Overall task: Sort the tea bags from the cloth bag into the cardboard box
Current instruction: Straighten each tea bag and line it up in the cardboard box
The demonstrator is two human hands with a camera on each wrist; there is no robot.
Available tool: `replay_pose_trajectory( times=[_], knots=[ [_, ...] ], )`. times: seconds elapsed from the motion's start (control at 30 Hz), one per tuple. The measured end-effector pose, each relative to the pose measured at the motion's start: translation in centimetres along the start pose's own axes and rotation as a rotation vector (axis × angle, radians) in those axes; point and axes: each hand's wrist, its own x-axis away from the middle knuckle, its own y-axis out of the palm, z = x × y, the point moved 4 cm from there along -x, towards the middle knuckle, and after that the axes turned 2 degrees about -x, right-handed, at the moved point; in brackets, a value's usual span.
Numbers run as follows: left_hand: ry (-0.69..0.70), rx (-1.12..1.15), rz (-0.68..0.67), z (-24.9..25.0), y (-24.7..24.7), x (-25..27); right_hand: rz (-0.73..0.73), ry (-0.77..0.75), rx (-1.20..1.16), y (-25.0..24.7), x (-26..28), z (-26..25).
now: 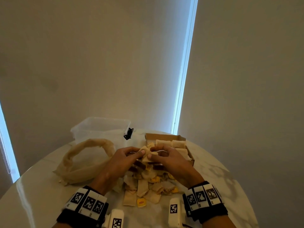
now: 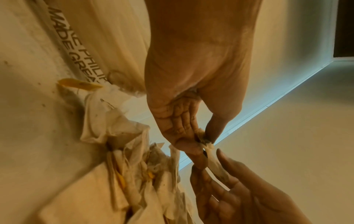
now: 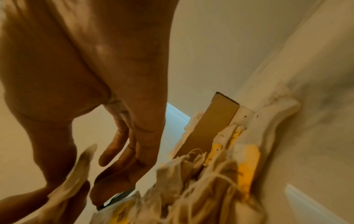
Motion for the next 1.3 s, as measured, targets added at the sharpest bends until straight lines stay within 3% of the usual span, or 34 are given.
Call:
replay_pose_trajectory(
  times=[0.37,0.57,0.7,0.87,1.07,1.2,1.3],
  knots=[
    [-0.002,0.063,0.105,-0.5,-1.2,-0.4,0.063,-0.022,-0.047,-0.9,-0.3,0.5],
    [-0.056,0.009,-0.004,-0.1,-0.5,-0.2,0.083,-0.029,-0.141,-1.2,-0.2,0.5],
    [-0.081,-0.031,-0.005,-0.3,-0.6,-0.1,0.11,-0.008,-0.248,-1.2,-0.5,0.8],
    [-0.094,-0.02,-0.007,0.0,-0.3,0.1,0.069,0.0,-0.196,0.0,-0.3,0.9],
    [-0.01,-0.061,0.071,-0.3,-0.9,0.1,0.096,-0.007,-0.176,-0.2,-0.2,0.7],
    [-0.005,-0.046,0.096,-0.3,-1.3,0.2,0.191,-0.073,-0.122,-1.5,0.5,-0.1],
    [-0.024,-0.046,0.098,-0.4,-1.3,0.2,0.123,-0.13,-0.034,-1.0,1.0,-0.7]
  ],
)
